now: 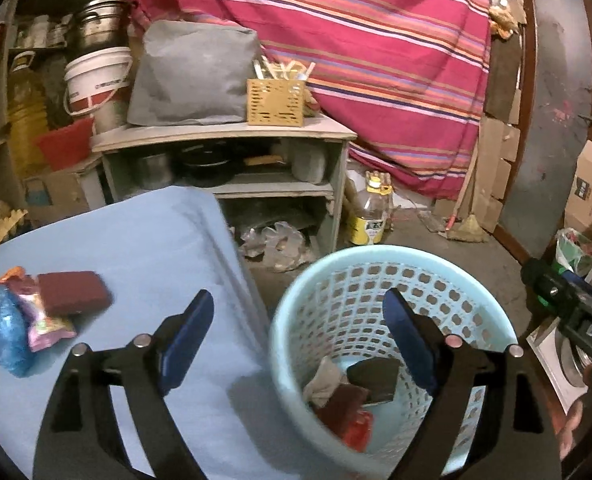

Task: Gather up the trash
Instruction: 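Move both open tools back over the table, then close the right tool on the blue plastic bag while the left tool closes beside the silver packet, then grasp the clear orange-printed wrapper with the left tool, then carry the bag and wrapper over the light blue basket and open both tools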

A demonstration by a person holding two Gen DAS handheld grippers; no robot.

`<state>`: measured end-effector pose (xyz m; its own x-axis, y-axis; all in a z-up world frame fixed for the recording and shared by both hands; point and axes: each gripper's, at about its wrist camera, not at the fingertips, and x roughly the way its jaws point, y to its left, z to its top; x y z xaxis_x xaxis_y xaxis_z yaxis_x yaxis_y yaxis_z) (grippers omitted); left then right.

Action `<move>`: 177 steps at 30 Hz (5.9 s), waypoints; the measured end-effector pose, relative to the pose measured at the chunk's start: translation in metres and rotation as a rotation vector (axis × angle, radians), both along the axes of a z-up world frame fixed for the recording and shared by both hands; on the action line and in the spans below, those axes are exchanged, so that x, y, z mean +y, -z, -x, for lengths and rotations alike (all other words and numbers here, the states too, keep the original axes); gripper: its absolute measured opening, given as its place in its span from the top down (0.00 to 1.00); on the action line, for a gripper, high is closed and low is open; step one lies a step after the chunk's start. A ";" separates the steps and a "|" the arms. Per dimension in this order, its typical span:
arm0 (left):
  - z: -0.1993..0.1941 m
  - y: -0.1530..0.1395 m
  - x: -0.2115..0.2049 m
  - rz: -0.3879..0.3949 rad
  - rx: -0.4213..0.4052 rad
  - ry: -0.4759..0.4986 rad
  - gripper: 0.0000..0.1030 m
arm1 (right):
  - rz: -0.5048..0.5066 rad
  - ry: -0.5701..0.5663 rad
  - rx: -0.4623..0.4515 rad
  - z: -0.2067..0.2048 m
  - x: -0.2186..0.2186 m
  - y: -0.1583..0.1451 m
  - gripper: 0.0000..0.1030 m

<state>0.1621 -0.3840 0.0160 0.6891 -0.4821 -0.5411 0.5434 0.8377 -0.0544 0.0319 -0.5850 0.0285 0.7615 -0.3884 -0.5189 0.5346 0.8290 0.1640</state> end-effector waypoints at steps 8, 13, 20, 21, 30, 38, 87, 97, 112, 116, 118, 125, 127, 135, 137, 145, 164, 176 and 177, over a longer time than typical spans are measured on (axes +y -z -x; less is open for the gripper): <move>-0.009 -0.017 0.089 -0.027 -0.057 -0.118 0.12 | 0.047 -0.071 0.018 -0.028 0.040 -0.008 0.07; -0.022 -0.019 0.161 -0.073 -0.073 -0.212 0.05 | 0.070 -0.142 0.028 -0.050 0.077 -0.009 0.04; -0.053 -0.005 0.257 -0.118 -0.057 -0.374 0.05 | 0.098 -0.228 0.032 -0.083 0.139 -0.011 0.04; -0.056 -0.003 0.267 -0.110 -0.051 -0.389 0.05 | 0.091 -0.251 0.026 -0.089 0.150 -0.012 0.04; -0.105 0.036 0.349 -0.130 0.072 -0.502 0.04 | 0.100 -0.364 0.068 -0.139 0.223 -0.005 0.04; -0.117 0.057 0.360 -0.150 0.139 -0.457 0.04 | 0.140 -0.433 0.123 -0.160 0.264 0.009 0.04; -0.110 0.044 0.421 -0.166 0.145 -0.487 0.96 | 0.154 -0.705 0.273 -0.220 0.415 0.055 0.60; -0.110 0.040 0.429 -0.122 0.144 -0.473 0.96 | 0.113 -0.753 0.211 -0.208 0.406 0.040 0.78; -0.108 0.026 0.451 -0.063 0.133 -0.520 0.96 | 0.061 -0.786 0.114 -0.190 0.383 0.003 0.78; -0.109 0.023 0.460 -0.054 0.136 -0.539 0.96 | 0.054 -0.774 0.100 -0.187 0.375 0.000 0.78; -0.108 0.020 0.465 -0.047 0.130 -0.548 0.96 | 0.058 -0.765 0.095 -0.185 0.372 -0.002 0.78; -0.106 0.009 0.499 -0.009 0.125 -0.610 0.96 | 0.042 -0.726 0.084 -0.182 0.350 -0.003 0.78; -0.108 0.010 0.506 -0.002 0.134 -0.633 0.96 | 0.035 -0.720 0.079 -0.181 0.345 -0.004 0.78; -0.112 0.019 0.529 -0.013 0.162 -0.686 0.89 | 0.042 -0.721 0.078 -0.177 0.337 -0.005 0.78; -0.114 0.025 0.534 -0.025 0.180 -0.705 0.61 | 0.037 -0.725 0.072 -0.176 0.336 -0.007 0.78; -0.111 0.027 0.528 -0.056 0.131 -0.711 0.26 | 0.037 -0.765 0.054 -0.175 0.347 -0.011 0.78; -0.200 0.059 0.541 -0.146 0.220 -0.797 0.27 | 0.064 -0.767 0.075 -0.183 0.355 -0.003 0.78; -0.174 0.041 0.552 -0.042 0.224 -0.757 0.84 | 0.066 -0.775 0.069 -0.178 0.354 -0.002 0.78; -0.169 0.036 0.552 -0.043 0.217 -0.757 0.84 | 0.065 -0.776 0.064 -0.176 0.352 -0.003 0.78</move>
<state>0.3312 0.1680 -0.0204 0.6985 0.1002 -0.7086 -0.1942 0.9795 -0.0529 0.2077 -0.2332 0.0317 0.7973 0.2119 -0.5651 -0.1949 0.9766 0.0912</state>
